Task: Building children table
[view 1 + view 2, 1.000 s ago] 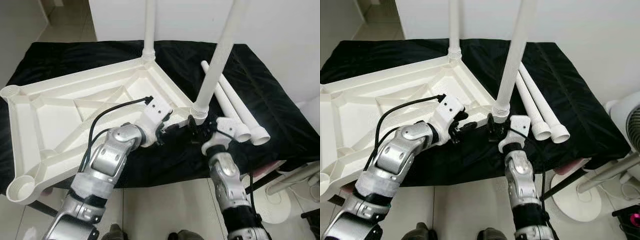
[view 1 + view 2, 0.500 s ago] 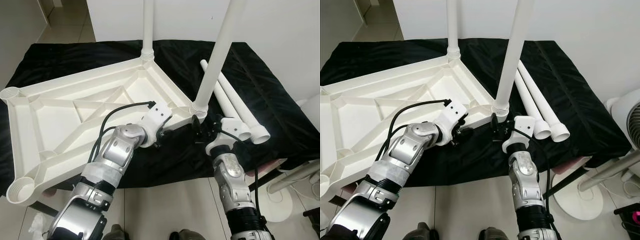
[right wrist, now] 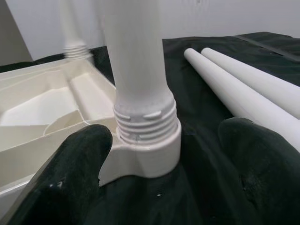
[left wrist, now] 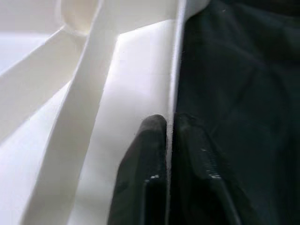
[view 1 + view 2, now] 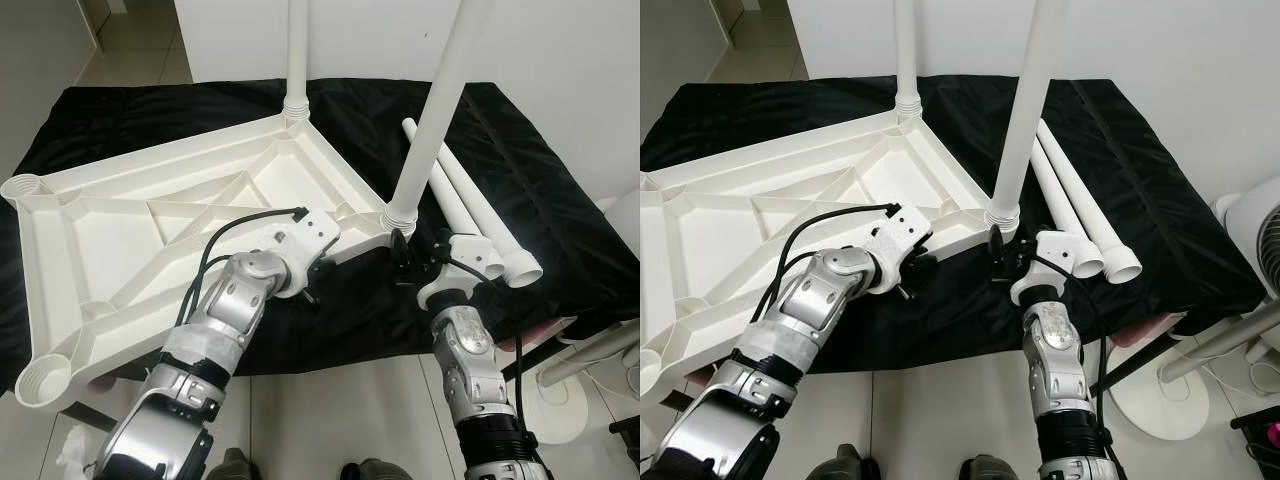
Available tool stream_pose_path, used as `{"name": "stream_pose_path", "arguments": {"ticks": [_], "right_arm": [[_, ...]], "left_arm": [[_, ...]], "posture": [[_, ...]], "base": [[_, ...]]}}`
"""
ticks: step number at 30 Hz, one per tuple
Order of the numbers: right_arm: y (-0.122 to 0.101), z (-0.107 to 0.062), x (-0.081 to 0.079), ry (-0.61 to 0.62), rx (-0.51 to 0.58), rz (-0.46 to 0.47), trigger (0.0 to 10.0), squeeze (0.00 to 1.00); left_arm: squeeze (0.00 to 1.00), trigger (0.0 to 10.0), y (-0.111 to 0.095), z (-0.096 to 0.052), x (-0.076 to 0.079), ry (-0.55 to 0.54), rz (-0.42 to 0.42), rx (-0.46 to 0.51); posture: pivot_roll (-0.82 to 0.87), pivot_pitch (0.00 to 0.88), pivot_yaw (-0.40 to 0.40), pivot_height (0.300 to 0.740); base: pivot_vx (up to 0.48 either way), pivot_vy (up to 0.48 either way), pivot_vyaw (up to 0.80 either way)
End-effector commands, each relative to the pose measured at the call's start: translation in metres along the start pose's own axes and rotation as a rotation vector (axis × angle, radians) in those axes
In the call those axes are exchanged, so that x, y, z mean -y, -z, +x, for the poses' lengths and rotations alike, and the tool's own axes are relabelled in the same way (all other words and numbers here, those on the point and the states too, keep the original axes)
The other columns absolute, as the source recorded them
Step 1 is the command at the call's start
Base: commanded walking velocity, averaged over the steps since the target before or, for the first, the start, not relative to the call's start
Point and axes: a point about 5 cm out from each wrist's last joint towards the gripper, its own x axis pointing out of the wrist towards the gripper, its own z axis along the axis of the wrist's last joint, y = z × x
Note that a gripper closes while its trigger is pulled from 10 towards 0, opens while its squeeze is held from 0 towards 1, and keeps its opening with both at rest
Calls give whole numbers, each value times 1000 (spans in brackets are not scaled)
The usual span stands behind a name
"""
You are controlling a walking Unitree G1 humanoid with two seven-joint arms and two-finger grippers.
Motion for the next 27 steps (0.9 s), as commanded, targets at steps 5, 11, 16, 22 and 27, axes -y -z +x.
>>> {"name": "stream_pose_path", "arguments": {"ticks": [5, 11, 16, 22, 27], "right_arm": [[0, 2, 3, -3, -12, -10, 10000, 0], [0, 2, 3, -11, -14, -13, 10000, 0], [0, 2, 3, -14, -17, -15, 10000, 0], [0, 3, 4, -21, -19, -22, 10000, 0], [1, 3, 3, -71, -33, -19, 10000, 0]], "left_arm": [[0, 0, 11, -16, -2, -25, 83, 14], [0, 0, 19, -25, 3, 56, 136, 12], [0, 0, 22, -34, 8, 140, 188, 34], [0, 8235, 19, -40, 16, 200, 237, 67], [227, 10000, 17, -37, 17, 197, 223, 78]], "posture": [[-88, 53, 14, 740], [-88, 53, 13, 740], [-88, 53, 13, 740], [-87, 56, 8, 740], [-88, 55, 7, 740]], "base": [[0, 0, 0], [0, 0, 0], [0, 0, 0], [0, 0, 0], [0, 0, 0]]}}
